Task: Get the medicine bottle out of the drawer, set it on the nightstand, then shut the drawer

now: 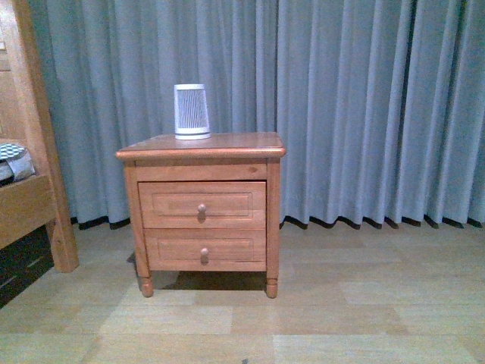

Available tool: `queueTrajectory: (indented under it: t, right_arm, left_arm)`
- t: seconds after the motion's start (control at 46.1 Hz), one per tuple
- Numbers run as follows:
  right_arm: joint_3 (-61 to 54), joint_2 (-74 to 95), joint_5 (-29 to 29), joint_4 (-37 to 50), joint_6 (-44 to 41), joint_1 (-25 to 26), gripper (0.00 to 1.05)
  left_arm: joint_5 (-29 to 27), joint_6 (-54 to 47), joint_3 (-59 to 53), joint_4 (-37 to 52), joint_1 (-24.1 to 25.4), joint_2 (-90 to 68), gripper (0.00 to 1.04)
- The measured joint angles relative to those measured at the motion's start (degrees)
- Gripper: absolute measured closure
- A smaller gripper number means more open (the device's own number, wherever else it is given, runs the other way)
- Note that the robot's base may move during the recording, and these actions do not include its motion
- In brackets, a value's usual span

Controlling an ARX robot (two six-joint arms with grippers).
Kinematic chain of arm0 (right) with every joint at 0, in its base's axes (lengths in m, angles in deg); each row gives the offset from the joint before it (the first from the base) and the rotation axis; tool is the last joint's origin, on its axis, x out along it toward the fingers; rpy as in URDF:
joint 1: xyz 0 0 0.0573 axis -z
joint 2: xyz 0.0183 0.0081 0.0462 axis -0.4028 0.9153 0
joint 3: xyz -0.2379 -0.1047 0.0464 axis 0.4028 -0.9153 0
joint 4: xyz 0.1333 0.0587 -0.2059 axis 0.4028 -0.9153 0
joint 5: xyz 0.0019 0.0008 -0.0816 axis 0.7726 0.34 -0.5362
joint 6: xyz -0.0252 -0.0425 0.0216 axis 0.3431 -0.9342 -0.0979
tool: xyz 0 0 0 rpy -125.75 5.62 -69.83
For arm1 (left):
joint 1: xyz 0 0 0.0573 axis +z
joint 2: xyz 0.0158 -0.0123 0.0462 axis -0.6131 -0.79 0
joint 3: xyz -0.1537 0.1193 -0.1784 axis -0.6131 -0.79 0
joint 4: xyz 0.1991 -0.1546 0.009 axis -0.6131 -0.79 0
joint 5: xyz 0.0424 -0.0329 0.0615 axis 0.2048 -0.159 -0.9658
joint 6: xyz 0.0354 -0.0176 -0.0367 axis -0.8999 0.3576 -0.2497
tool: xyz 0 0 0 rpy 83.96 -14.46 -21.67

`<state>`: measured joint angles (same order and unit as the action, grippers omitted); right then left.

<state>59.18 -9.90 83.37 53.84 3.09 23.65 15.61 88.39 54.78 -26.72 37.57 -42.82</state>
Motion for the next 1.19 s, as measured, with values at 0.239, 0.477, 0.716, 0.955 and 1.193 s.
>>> queueTrajectory:
  t: [0.239, 0.477, 0.716, 0.955, 1.193]
  right_arm:
    - [0.00, 0.00, 0.00, 0.00, 0.00, 0.00, 0.07]
    - [0.00, 0.00, 0.00, 0.00, 0.00, 0.00, 0.07]
    - [0.00, 0.00, 0.00, 0.00, 0.00, 0.00, 0.07]
    - [0.00, 0.00, 0.00, 0.00, 0.00, 0.00, 0.07]
    - [0.00, 0.00, 0.00, 0.00, 0.00, 0.00, 0.07]
  left_arm:
    - [0.00, 0.00, 0.00, -0.02, 0.00, 0.00, 0.07]
    - [0.00, 0.00, 0.00, 0.00, 0.00, 0.00, 0.07]
    - [0.00, 0.00, 0.00, 0.00, 0.00, 0.00, 0.07]
    - [0.00, 0.00, 0.00, 0.00, 0.00, 0.00, 0.07]
    - [0.00, 0.00, 0.00, 0.00, 0.00, 0.00, 0.07]
